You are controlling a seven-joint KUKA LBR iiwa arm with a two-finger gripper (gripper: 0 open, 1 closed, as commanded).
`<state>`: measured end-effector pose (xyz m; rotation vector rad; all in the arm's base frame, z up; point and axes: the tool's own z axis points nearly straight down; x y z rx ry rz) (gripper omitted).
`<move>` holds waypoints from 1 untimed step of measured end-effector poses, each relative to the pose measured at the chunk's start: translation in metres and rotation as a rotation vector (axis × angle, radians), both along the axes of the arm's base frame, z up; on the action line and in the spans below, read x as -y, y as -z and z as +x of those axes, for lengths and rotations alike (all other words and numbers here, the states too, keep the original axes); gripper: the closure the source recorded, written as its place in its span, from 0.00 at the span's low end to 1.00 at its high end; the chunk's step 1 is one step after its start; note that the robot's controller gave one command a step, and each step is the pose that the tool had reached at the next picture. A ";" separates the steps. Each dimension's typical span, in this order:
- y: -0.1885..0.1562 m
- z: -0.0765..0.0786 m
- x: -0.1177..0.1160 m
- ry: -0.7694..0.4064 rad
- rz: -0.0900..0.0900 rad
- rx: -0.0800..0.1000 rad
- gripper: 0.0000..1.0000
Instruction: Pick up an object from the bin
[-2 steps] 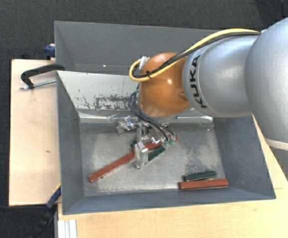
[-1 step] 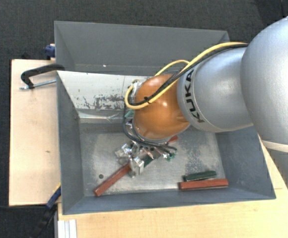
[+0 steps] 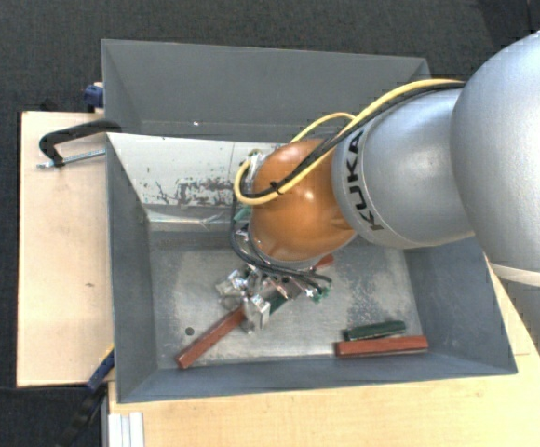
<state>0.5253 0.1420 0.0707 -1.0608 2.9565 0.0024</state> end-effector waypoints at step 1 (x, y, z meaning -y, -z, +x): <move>-0.156 0.011 0.004 0.008 0.002 0.010 1.00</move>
Offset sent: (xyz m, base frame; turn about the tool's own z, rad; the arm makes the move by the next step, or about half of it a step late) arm 0.0000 0.0000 0.0000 0.0000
